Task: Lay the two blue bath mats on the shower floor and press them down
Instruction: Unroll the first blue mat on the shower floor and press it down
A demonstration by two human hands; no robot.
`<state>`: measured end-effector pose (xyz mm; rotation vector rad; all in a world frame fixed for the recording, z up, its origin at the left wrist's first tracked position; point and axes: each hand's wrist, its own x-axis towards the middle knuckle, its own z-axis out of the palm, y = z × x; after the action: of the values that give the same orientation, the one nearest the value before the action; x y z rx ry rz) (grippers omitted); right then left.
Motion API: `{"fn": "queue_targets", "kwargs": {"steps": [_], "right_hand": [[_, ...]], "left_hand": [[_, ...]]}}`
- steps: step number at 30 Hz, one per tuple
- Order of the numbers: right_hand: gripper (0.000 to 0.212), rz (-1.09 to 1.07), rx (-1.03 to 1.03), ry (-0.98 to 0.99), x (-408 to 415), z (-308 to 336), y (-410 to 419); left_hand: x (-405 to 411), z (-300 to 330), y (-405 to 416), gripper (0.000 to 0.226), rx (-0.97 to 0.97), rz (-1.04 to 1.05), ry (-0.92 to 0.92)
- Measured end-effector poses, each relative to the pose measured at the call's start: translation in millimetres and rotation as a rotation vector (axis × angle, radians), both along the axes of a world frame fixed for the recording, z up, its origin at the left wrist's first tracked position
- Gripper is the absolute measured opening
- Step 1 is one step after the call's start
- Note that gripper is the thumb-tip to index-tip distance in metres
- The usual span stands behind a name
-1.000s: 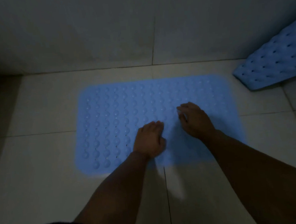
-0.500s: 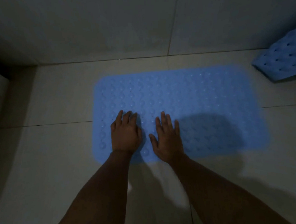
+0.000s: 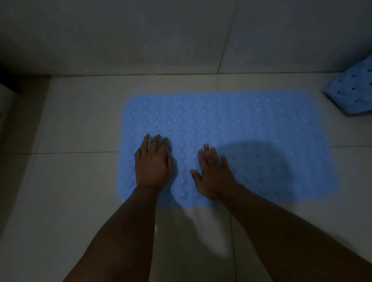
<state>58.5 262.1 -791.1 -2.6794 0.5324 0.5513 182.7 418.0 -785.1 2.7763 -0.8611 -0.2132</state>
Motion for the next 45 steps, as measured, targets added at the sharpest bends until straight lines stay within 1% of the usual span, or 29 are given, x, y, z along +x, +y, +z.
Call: {"fn": "queue_targets", "kwargs": {"steps": [2, 4, 8, 11, 13, 16, 19, 23, 25, 27, 29, 32, 34, 36, 37, 38, 40, 41, 43, 45], "right_hand": [[0.055, 0.020, 0.079, 0.042, 17, 26, -22], [0.043, 0.003, 0.146, 0.018, 31, 45, -46], [0.039, -0.147, 0.148, -0.218, 33, 53, -74], [0.033, -0.186, 0.168, -0.323, 28, 48, -76], [0.036, -0.201, 0.185, -0.374, 29, 45, -75], [0.045, -0.174, 0.222, -0.361, 35, 34, -78], [0.047, -0.126, 0.226, -0.391, 43, 25, -80], [0.041, -0.112, 0.132, -0.572, 47, 12, -83], [0.041, -0.138, 0.087, -0.617, 42, 6, -83], [0.039, -0.159, 0.059, -0.604, 33, 5, -85], [0.037, -0.164, 0.074, -0.550, 26, 9, -90], [0.032, -0.200, 0.177, -0.398, 32, 33, -103], [0.028, -0.188, 0.219, -0.286, 47, 50, -105], [0.030, -0.148, 0.210, -0.185, 66, 64, -98], [0.031, -0.137, 0.201, -0.144, 75, 71, -91], [0.031, -0.122, 0.193, -0.122, 82, 75, -83], [0.030, -0.087, 0.183, -0.123, 88, 75, -57], [0.030, -0.081, 0.182, -0.145, 87, 71, -41], [0.039, -0.082, 0.185, -0.215, 78, 52, -3], [0.053, -0.038, 0.135, -0.248, 64, 24, 36]], "left_hand": [[-1, 7, -5, 0.063, 0.001, -0.027, -0.009], [-5, 10, -13, 0.062, -0.003, -0.068, -0.024], [-20, 4, -31, 0.061, -0.015, -0.166, -0.043], [-38, -15, -43, 0.066, 0.008, -0.238, 0.004], [-50, -27, -49, 0.075, 0.040, -0.242, 0.026], [-60, -38, -53, 0.087, 0.091, -0.223, -0.031], [-62, -39, -53, 0.085, 0.098, -0.212, -0.069], [-63, -39, -54, 0.084, 0.091, -0.203, -0.065], [-62, -40, -54, 0.084, 0.093, -0.206, -0.067], [-60, -40, -53, 0.086, 0.114, -0.222, -0.055], [-59, -39, -52, 0.086, 0.116, -0.225, -0.008], [-49, -15, -57, 0.077, 0.137, -0.233, 0.159], [-34, 13, -66, 0.066, 0.191, -0.252, 0.244], [-12, 39, -69, 0.045, 0.190, -0.192, 0.283], [-1, 46, -65, 0.037, 0.162, -0.156, 0.268], [8, 48, -59, 0.035, 0.120, -0.139, 0.231], [19, 43, -37, 0.044, 0.059, -0.134, 0.150], [23, 38, -26, 0.050, 0.060, -0.124, 0.123], [25, 29, -3, 0.054, 0.079, -0.074, 0.089], [25, 20, 17, 0.054, 0.091, -0.021, 0.040]]}}
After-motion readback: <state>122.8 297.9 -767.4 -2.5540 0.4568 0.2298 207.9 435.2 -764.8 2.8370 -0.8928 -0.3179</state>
